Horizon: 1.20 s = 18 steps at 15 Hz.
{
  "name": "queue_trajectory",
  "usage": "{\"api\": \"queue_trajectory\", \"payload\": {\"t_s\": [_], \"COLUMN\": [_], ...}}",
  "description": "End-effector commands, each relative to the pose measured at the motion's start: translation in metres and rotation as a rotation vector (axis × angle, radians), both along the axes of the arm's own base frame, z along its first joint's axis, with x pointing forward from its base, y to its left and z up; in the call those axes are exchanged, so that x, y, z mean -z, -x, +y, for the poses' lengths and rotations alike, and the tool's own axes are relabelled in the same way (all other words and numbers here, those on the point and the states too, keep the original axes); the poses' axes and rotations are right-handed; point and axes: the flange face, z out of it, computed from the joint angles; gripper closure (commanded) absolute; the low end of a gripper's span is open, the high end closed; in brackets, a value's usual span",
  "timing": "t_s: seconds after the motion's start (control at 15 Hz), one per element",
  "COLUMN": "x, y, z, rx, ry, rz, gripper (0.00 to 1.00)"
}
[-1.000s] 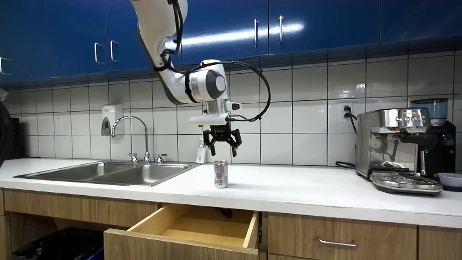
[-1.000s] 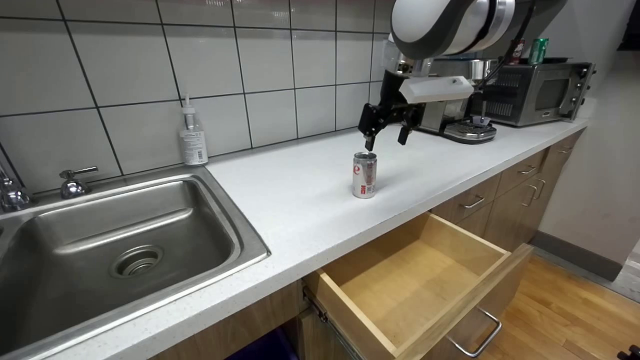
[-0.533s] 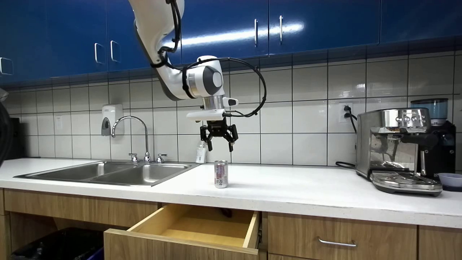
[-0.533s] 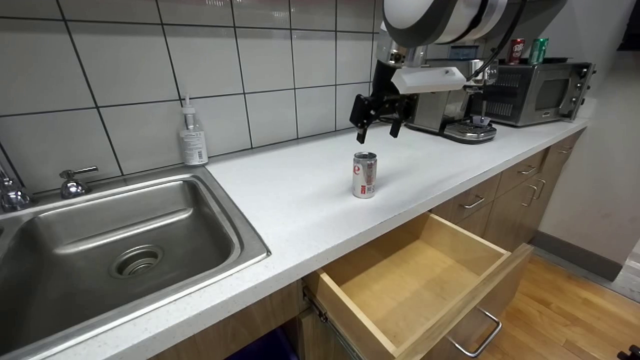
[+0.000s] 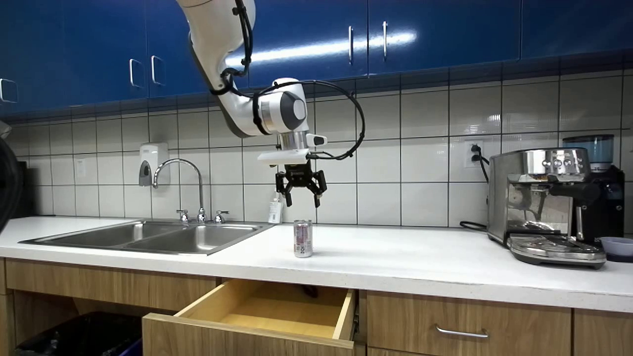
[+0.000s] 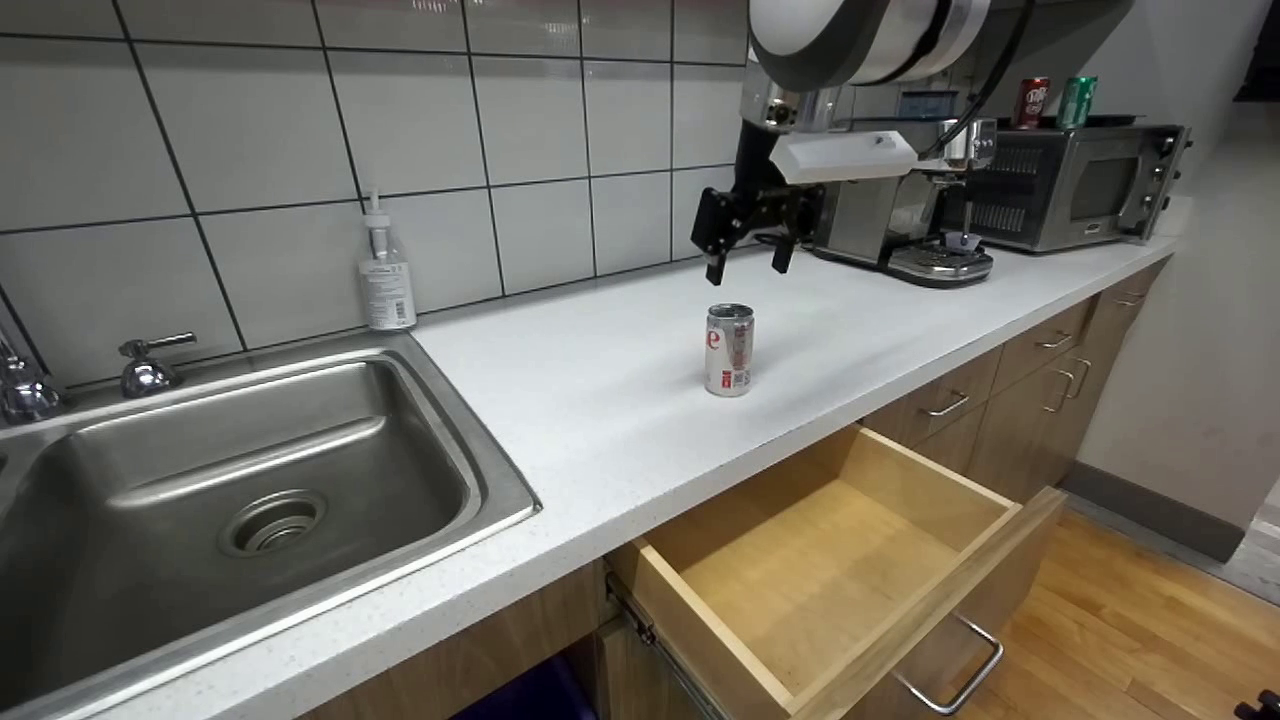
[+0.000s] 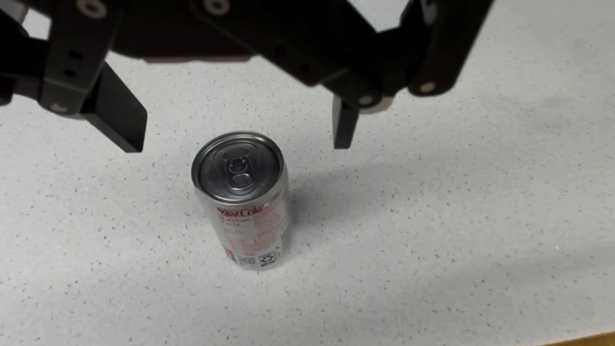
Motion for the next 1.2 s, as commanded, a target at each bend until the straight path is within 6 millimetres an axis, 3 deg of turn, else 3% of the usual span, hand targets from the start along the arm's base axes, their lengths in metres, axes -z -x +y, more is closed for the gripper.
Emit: {"api": "queue_trajectory", "payload": {"t_s": [0.0, 0.4, 1.13], "x": [-0.001, 0.000, 0.049], "y": [0.000, -0.002, -0.025], "z": [0.000, 0.001, 0.014], "rx": [0.000, 0.002, -0.032], "ry": [0.000, 0.010, 0.028], "rz": [0.001, -0.001, 0.039], "gripper": [0.00, 0.00, 0.00]}}
